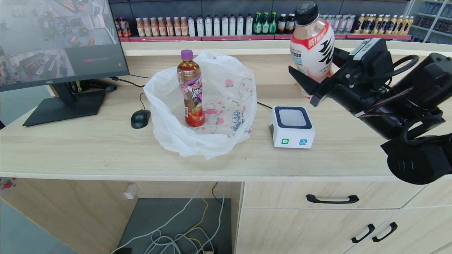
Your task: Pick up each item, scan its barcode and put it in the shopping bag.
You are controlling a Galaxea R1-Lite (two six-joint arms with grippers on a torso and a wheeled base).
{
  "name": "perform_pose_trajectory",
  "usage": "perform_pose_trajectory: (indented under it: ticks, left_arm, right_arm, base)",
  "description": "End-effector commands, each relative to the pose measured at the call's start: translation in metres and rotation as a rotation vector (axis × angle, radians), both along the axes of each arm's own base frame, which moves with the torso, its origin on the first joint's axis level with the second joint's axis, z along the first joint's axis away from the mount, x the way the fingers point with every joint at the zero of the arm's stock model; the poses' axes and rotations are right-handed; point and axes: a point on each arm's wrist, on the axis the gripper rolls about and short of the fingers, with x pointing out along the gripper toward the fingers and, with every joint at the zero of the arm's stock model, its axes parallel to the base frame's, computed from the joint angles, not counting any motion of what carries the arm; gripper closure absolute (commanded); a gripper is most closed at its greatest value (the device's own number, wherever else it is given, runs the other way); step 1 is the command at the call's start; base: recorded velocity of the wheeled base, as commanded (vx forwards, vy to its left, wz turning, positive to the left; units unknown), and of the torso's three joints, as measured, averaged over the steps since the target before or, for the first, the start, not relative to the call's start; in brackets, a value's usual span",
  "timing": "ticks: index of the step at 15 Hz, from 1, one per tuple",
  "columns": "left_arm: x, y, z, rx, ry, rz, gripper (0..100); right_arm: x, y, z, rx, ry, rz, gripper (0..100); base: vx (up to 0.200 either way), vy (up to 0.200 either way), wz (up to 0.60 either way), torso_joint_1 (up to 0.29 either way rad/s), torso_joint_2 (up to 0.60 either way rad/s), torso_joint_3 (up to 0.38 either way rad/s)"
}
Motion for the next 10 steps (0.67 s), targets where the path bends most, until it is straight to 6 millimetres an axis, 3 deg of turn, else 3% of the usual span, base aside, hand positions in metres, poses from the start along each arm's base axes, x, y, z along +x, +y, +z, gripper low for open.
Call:
perform_pose_trajectory:
  ticks: [1, 7, 10]
  left_arm:
    - [0.000, 0.000, 0.000, 0.000, -0.001, 0.001, 0]
    - [0.000, 0.000, 0.000, 0.002, -0.001, 0.000, 0]
    - [0.000, 0.000, 0.000, 0.000, -0.001, 0.000, 0]
  right_arm:
    - [-0.015, -0.005, 0.003, 0.049, 0.018, 0.026, 100]
    - [-0.038, -0.016, -0.012, 0.348, 0.151, 0.096, 100]
    - [-0.051, -0.021, -0.019, 0.404, 0.238, 0.138, 100]
  base:
    - [0.000, 0.000, 0.00, 0.000, 0.00, 0.000]
    - [0.000, 0.000, 0.00, 0.000, 0.00, 0.000]
    - [0.000, 0.000, 0.00, 0.000, 0.00, 0.000]
